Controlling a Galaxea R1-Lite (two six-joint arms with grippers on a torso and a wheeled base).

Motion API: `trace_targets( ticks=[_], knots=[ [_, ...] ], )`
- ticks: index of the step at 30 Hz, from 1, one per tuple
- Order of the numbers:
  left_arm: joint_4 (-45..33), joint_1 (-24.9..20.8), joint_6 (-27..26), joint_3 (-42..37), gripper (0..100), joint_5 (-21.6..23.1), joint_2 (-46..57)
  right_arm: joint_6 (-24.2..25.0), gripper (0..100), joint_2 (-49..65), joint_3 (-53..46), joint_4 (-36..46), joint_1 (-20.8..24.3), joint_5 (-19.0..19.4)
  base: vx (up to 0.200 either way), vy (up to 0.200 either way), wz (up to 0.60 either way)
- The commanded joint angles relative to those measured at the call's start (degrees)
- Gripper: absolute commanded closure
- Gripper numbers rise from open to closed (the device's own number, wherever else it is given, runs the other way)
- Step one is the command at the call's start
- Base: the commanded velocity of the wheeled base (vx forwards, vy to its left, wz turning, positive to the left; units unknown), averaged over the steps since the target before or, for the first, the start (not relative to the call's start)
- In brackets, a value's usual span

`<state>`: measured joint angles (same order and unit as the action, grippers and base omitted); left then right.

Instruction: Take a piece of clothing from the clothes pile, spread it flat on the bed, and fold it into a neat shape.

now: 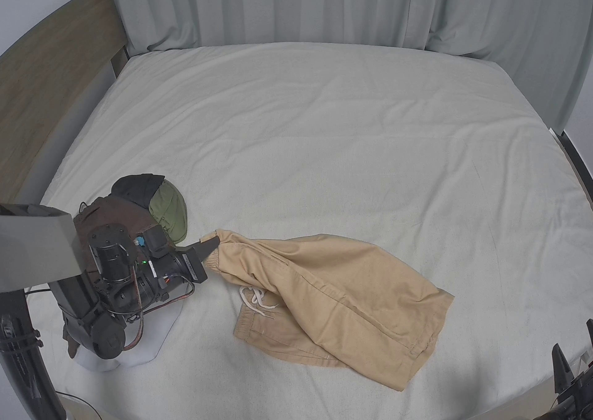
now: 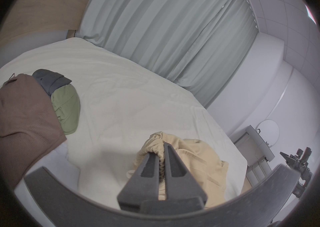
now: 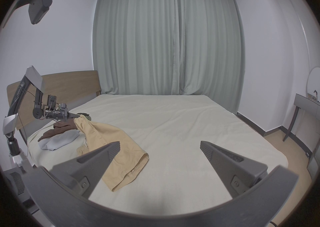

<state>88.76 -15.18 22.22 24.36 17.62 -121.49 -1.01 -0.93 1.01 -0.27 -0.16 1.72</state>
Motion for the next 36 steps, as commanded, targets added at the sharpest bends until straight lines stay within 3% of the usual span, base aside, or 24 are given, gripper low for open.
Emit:
trace_targets(
  ticks=[1,34,36],
  knots=[
    [0.0,1.0,0.0,0.5,100,0.0,-1.8,0.0,0,0.8,-1.0,0.0,0.0,0.0,0.0,0.0,0.0],
    [0.1,2.5,-0.1,1.0,100,0.0,-5.6,-1.0,0,0.9,-1.0,-0.5,0.1,1.0,0.0,0.0,0.0],
    [0.1,2.6,0.0,1.0,100,0.0,-5.5,-1.0,0,-0.3,3.9,-8.5,0.7,2.1,0.0,0.0,0.0]
  ],
)
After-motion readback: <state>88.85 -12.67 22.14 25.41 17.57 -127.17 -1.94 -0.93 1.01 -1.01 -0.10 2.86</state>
